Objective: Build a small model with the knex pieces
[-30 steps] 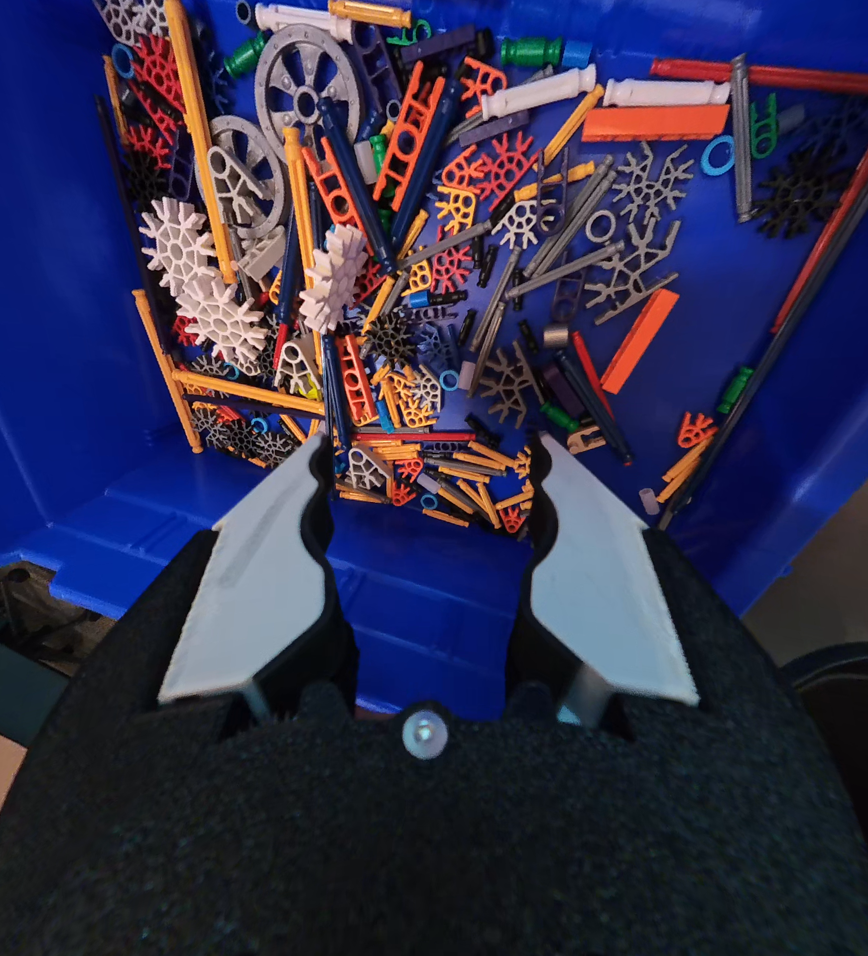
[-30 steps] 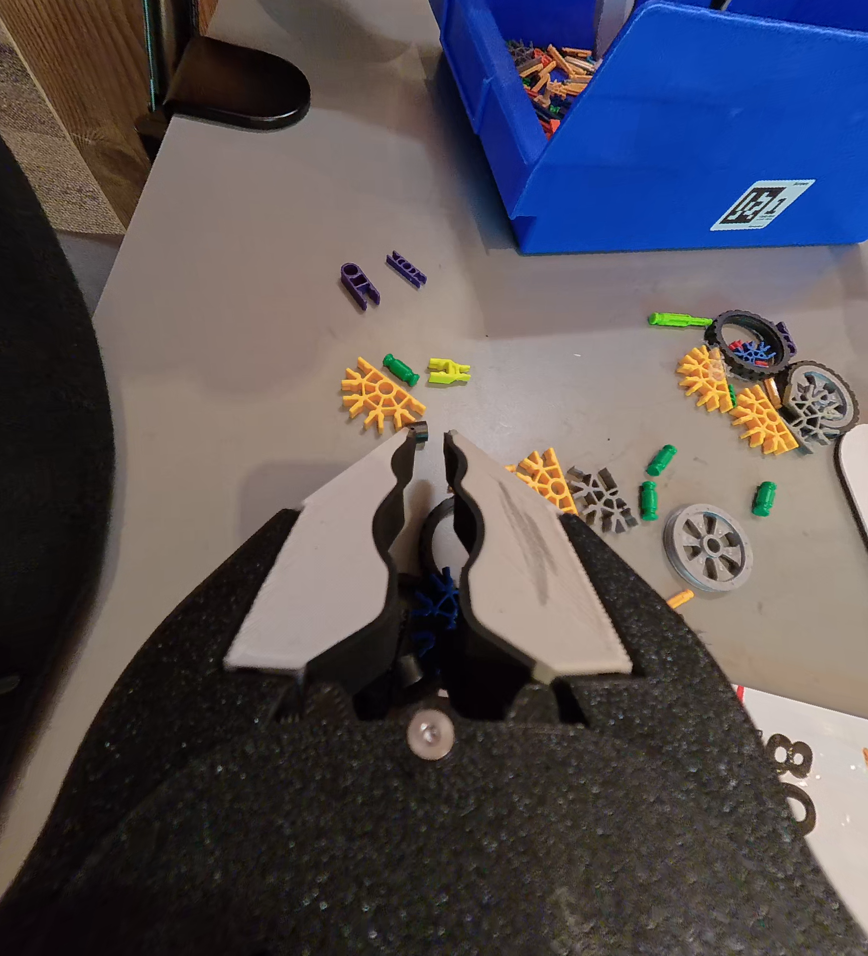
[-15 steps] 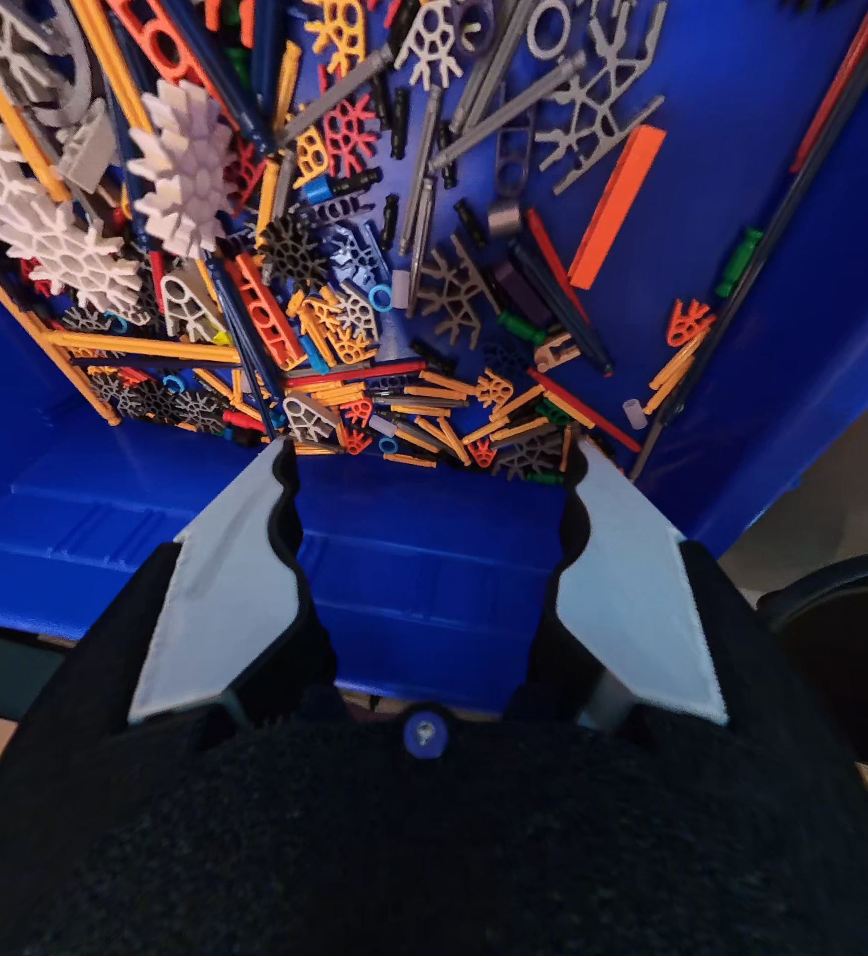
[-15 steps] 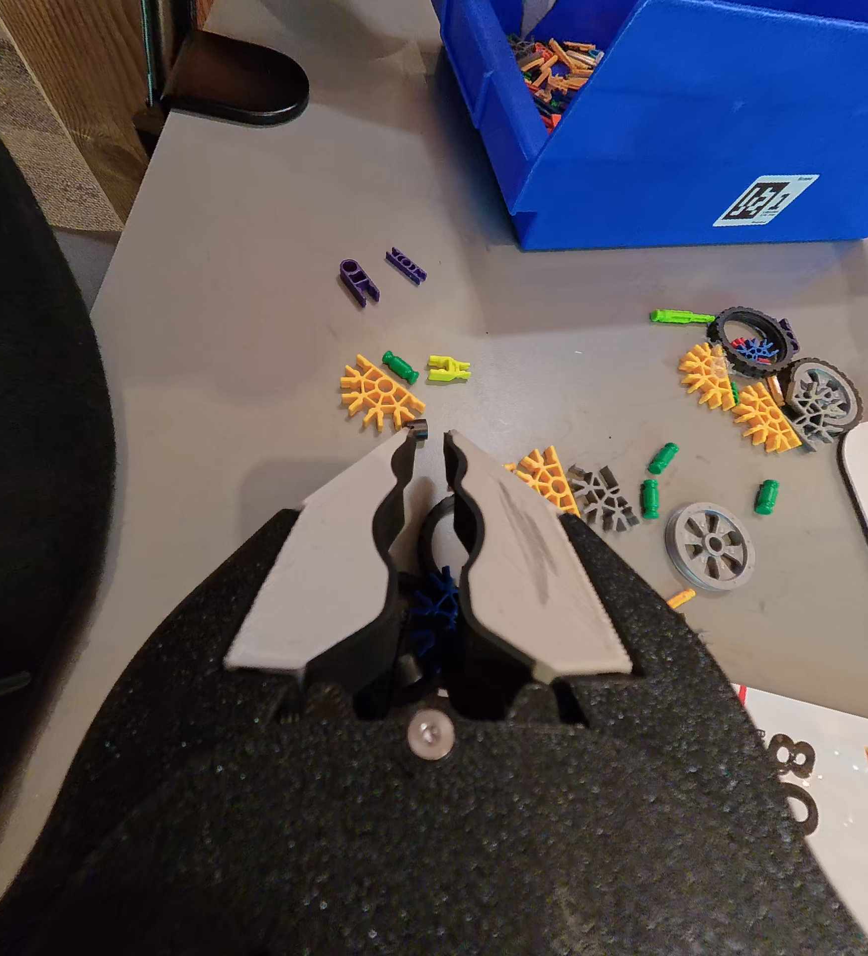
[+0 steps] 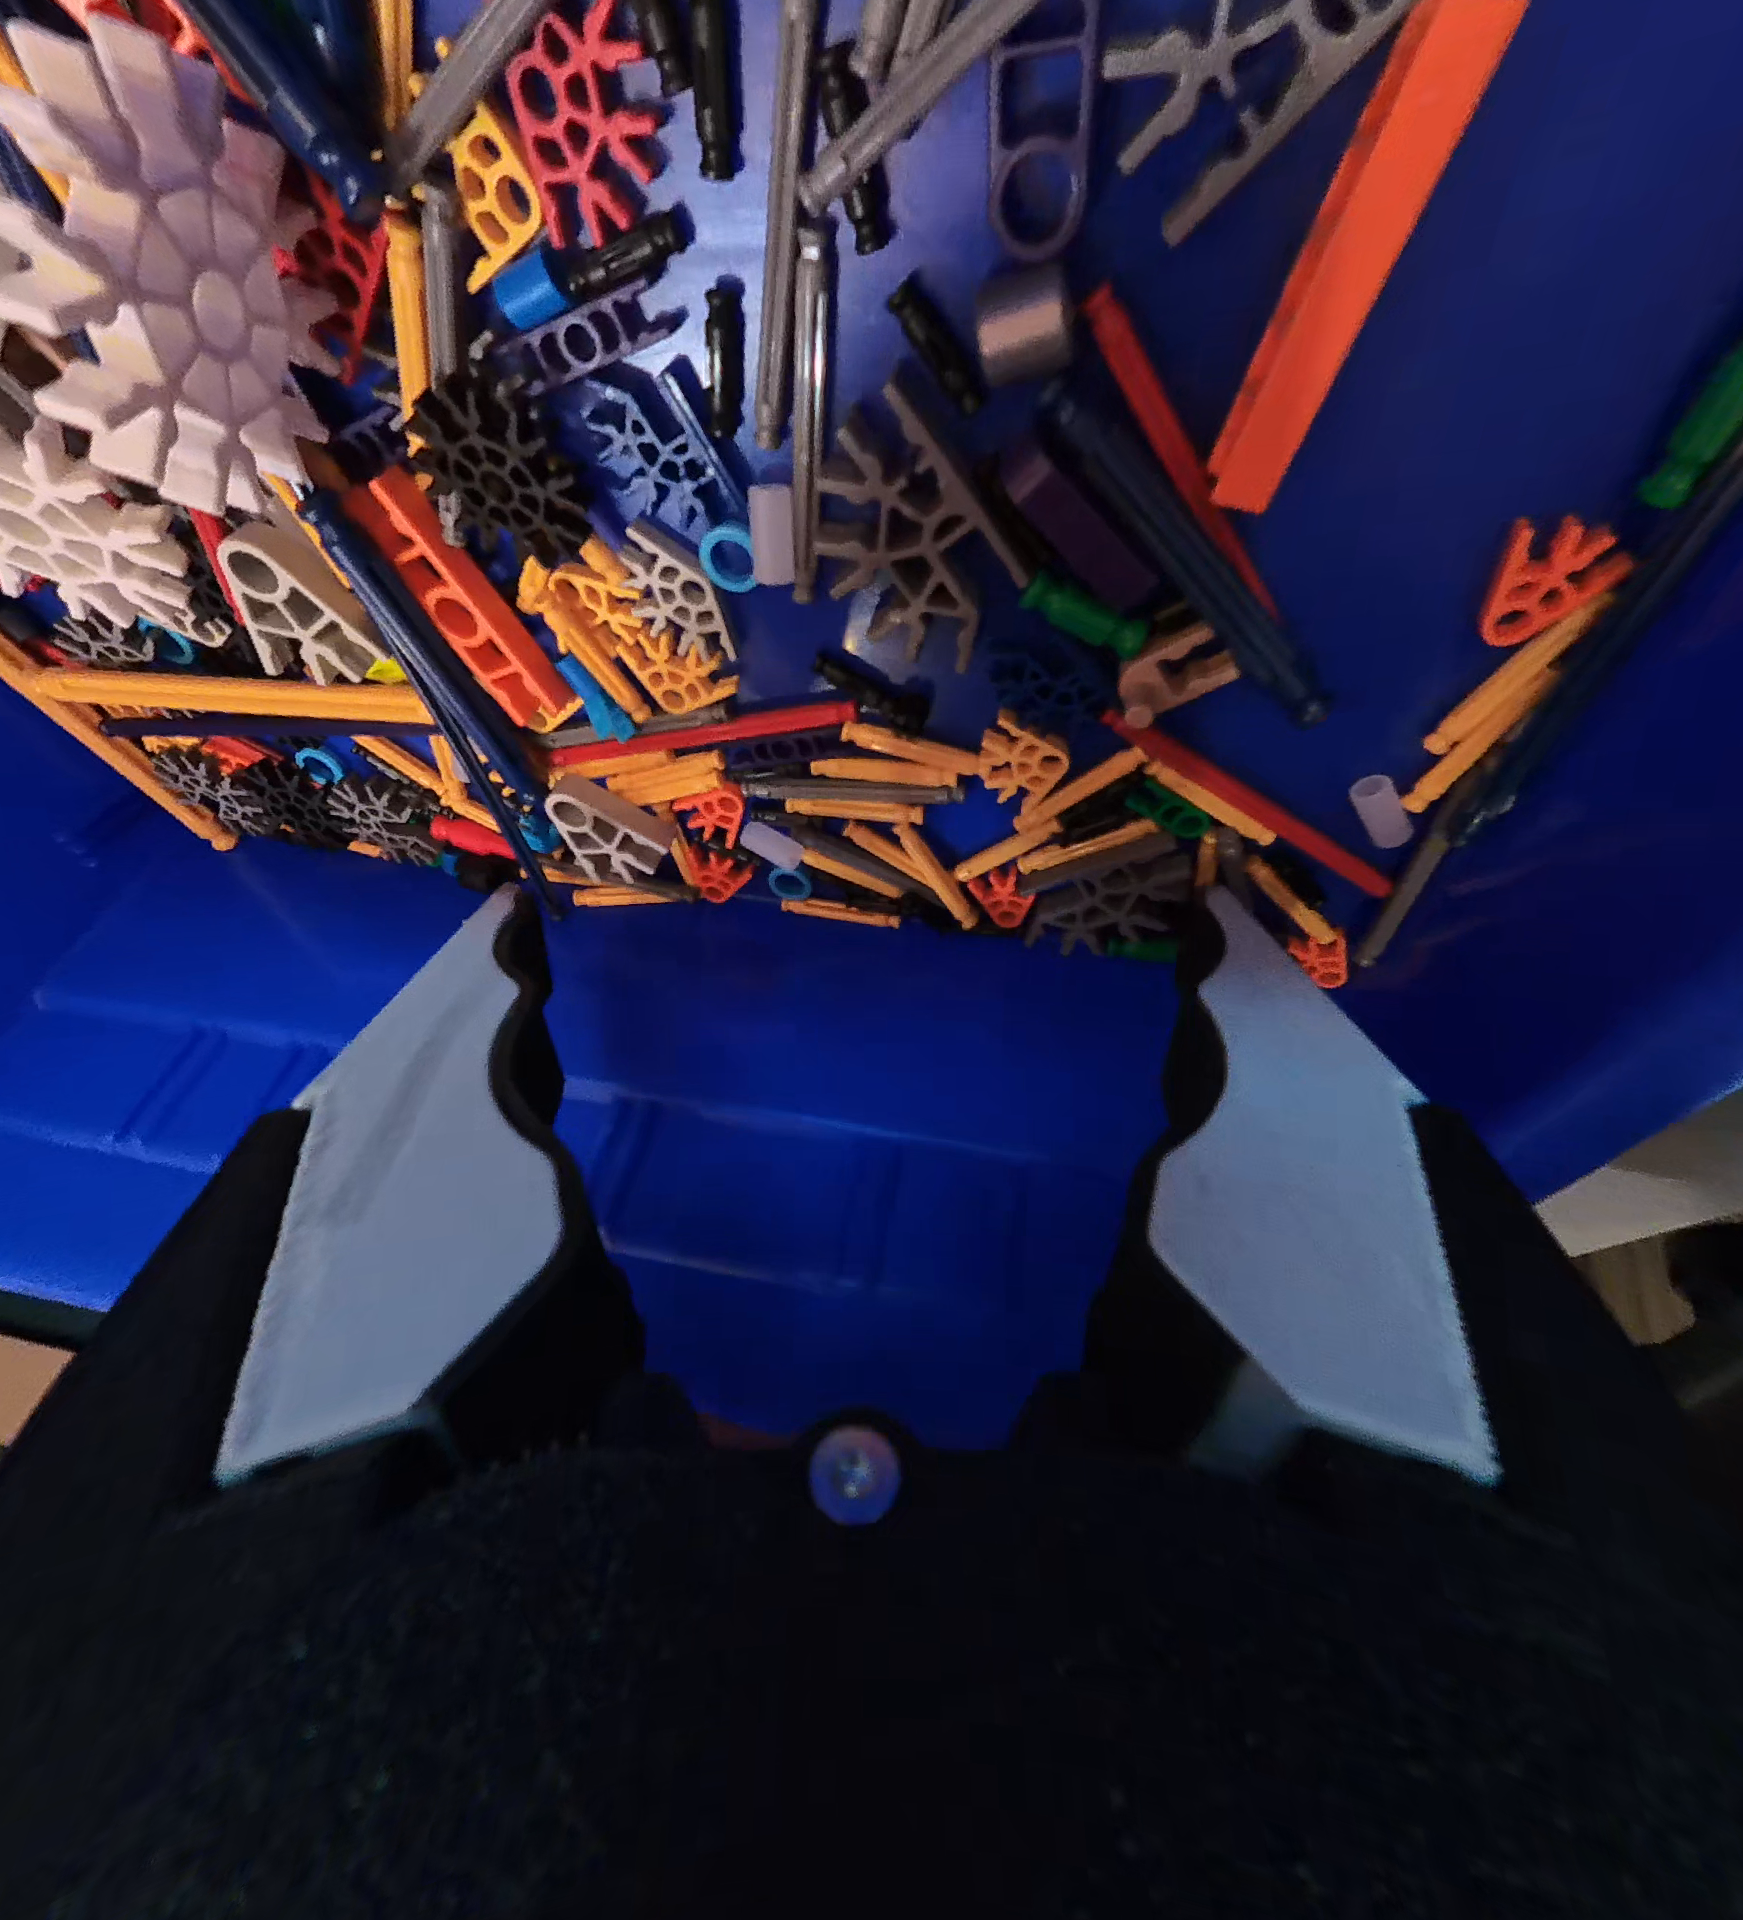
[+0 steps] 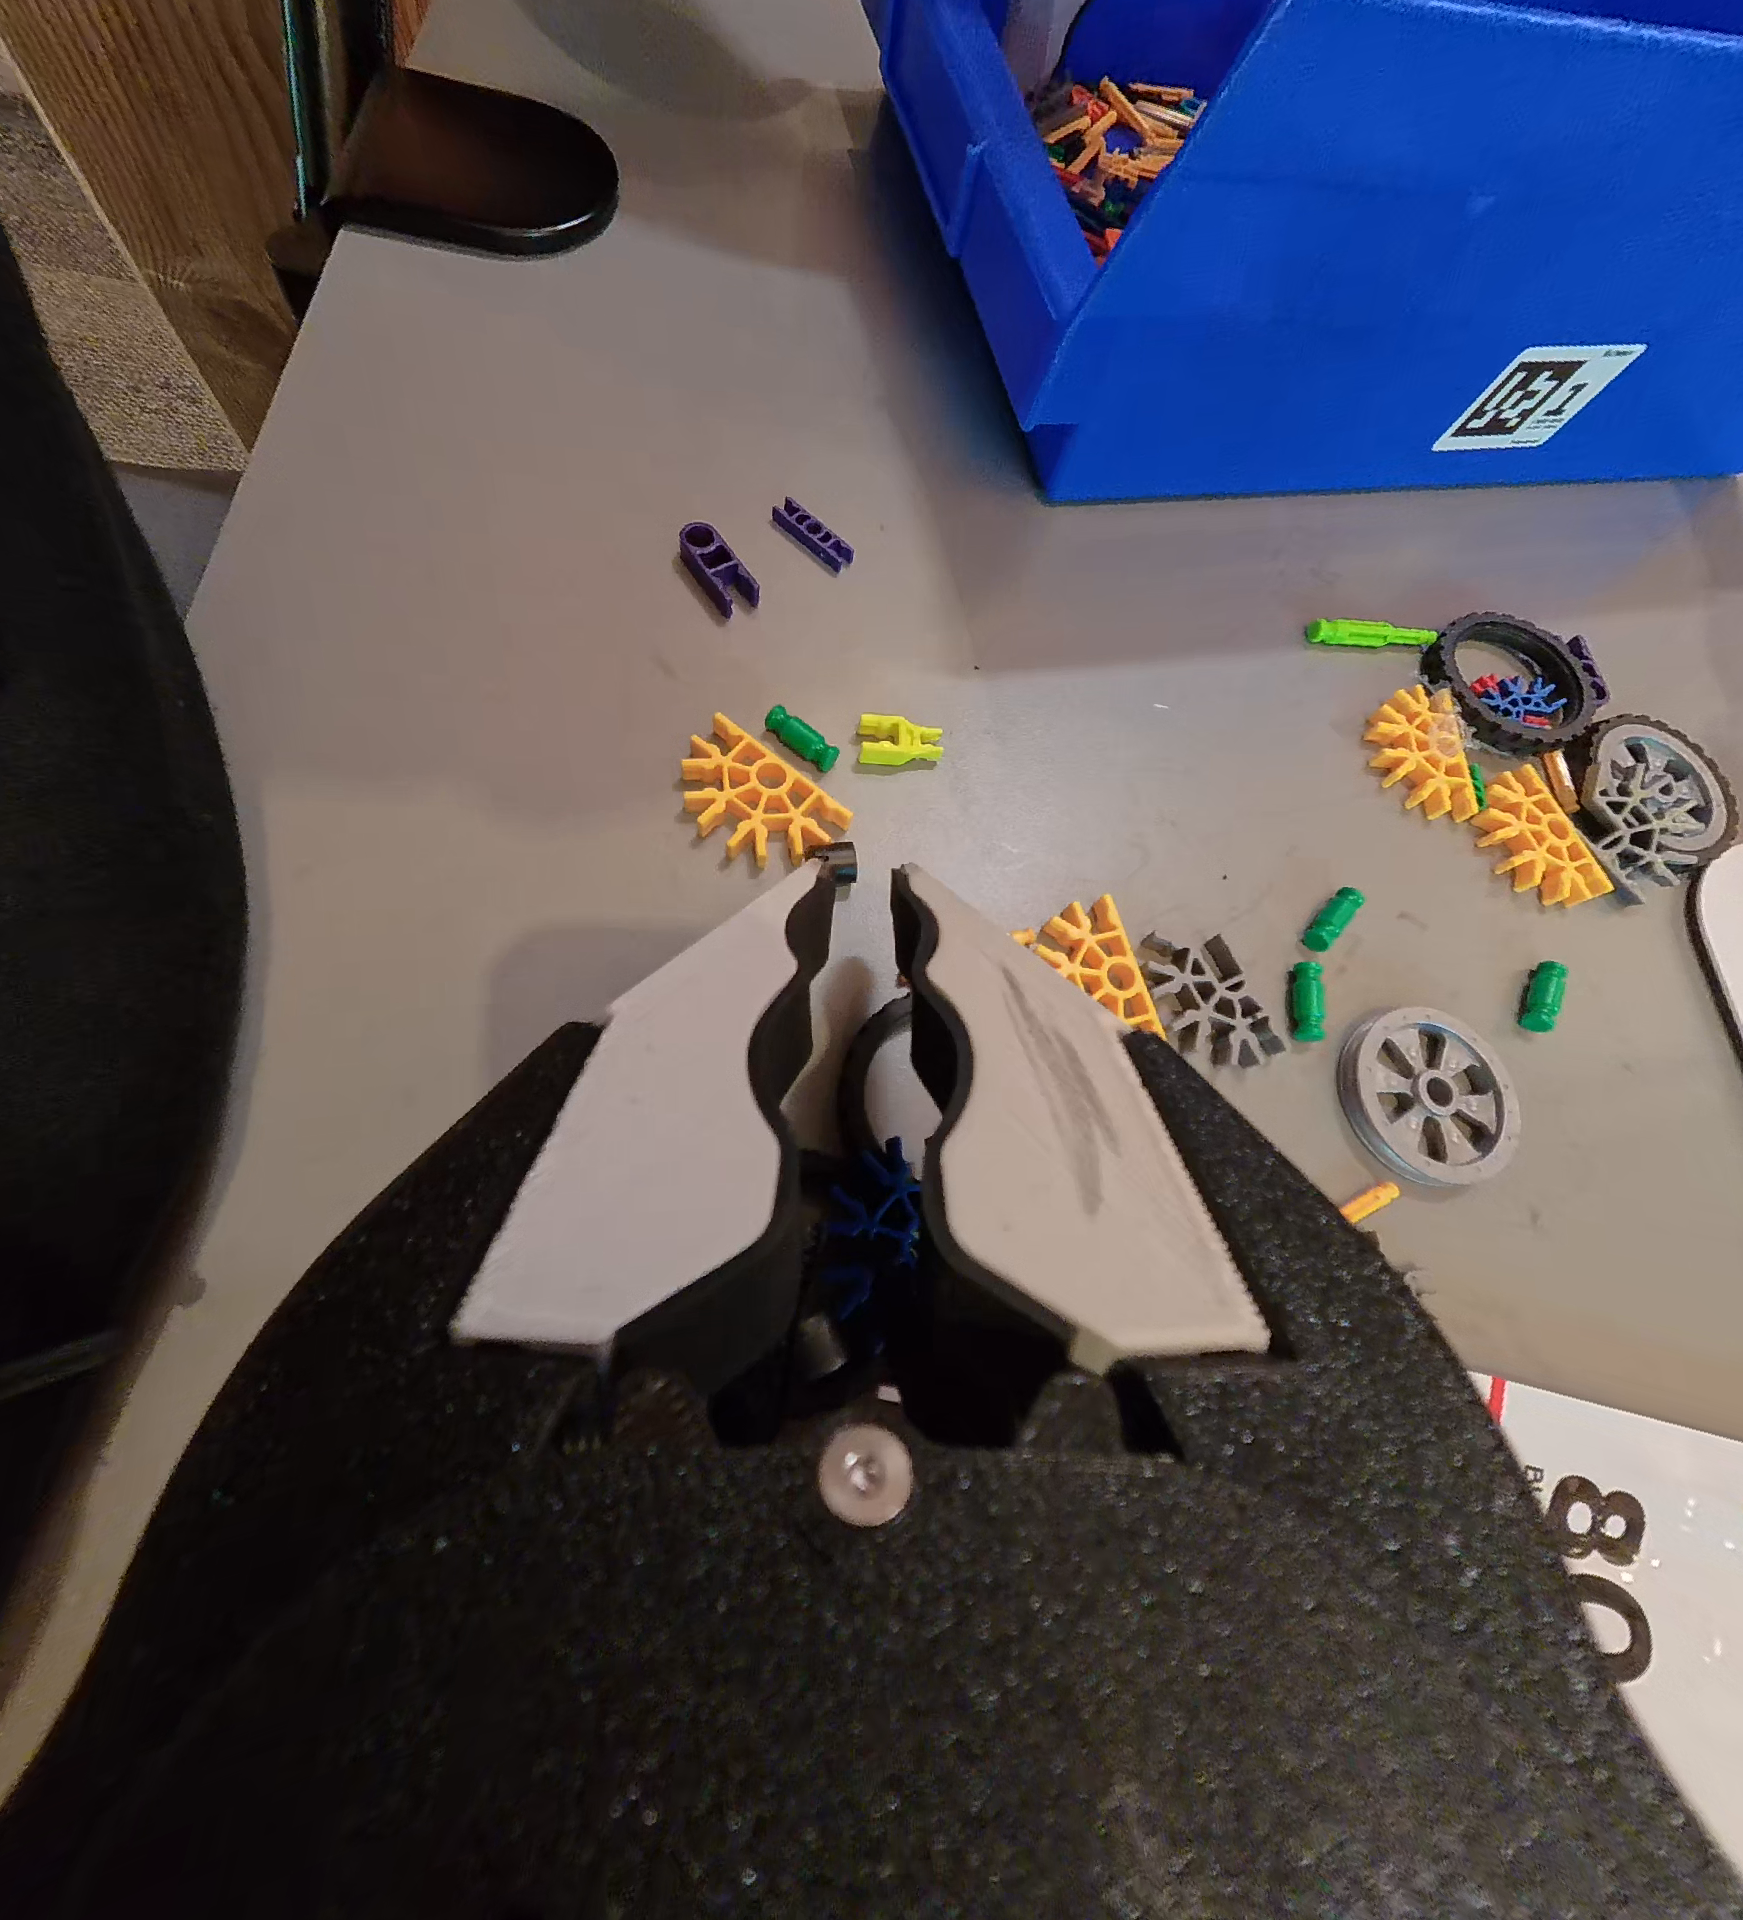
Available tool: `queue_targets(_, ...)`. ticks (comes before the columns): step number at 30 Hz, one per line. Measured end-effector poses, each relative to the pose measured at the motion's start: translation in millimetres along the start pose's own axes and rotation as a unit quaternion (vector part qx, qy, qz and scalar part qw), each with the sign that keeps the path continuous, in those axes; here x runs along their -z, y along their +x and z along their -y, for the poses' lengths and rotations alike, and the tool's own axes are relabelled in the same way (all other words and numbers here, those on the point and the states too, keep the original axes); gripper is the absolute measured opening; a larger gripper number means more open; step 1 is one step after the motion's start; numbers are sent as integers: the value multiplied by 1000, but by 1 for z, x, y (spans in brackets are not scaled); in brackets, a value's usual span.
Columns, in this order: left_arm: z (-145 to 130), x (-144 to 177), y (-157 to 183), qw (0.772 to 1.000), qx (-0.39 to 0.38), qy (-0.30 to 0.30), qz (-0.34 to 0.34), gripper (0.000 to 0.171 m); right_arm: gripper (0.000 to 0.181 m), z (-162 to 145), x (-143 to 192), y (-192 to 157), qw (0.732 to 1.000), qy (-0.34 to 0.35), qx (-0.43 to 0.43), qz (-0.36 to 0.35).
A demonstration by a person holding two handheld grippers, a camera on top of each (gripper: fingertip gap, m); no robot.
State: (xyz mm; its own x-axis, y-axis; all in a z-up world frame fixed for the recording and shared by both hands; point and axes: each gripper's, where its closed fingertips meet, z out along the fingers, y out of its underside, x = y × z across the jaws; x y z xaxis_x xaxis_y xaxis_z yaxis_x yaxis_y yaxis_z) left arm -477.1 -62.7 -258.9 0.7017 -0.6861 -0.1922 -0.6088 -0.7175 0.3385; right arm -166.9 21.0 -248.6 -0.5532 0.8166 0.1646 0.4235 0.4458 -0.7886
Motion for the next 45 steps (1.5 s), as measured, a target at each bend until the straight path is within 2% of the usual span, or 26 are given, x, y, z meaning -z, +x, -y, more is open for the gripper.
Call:
queue_targets(6, 11, 3, -16, 999, 9, 23, 25, 122, 9, 0, 0, 0, 1000, 2, -1, 0)
queue_targets(8, 18, 8, -31, 997, 22, 44, 57, 117, 9, 1, 0, 0, 1000, 3, -2, 1)
queue_targets(15, 19, 19, -48, 994, 41, 72, 74, 111, 9, 1, 1, 1, 1000, 6, -6, 1)
queue_targets(24, 24, 33, -41, 990, 54, 116, 55, 110, 9, 1, 1, 1, 1000, 6, -6, 1)
queue_targets(28, 40, 43, -35, 985, 60, 159, 35, 112, 9, 1, 1, 1, 1000, 6, -7, 1)
queue_targets(35, 87, 60, -27, 963, 91, 254, -7, 122, 9, 1, 1, 3, 1000, 7, -11, 1)
queue_targets(39, 108, 54, -12, 960, 95, 260, -28, 137, 9, 1, 1, 2, 1000, 7, -9, 1)
queue_targets(45, 128, 43, -2, 958, 100, 266, -33, 145, 9, 1, 1, 2, 1000, 7, -9, 1)
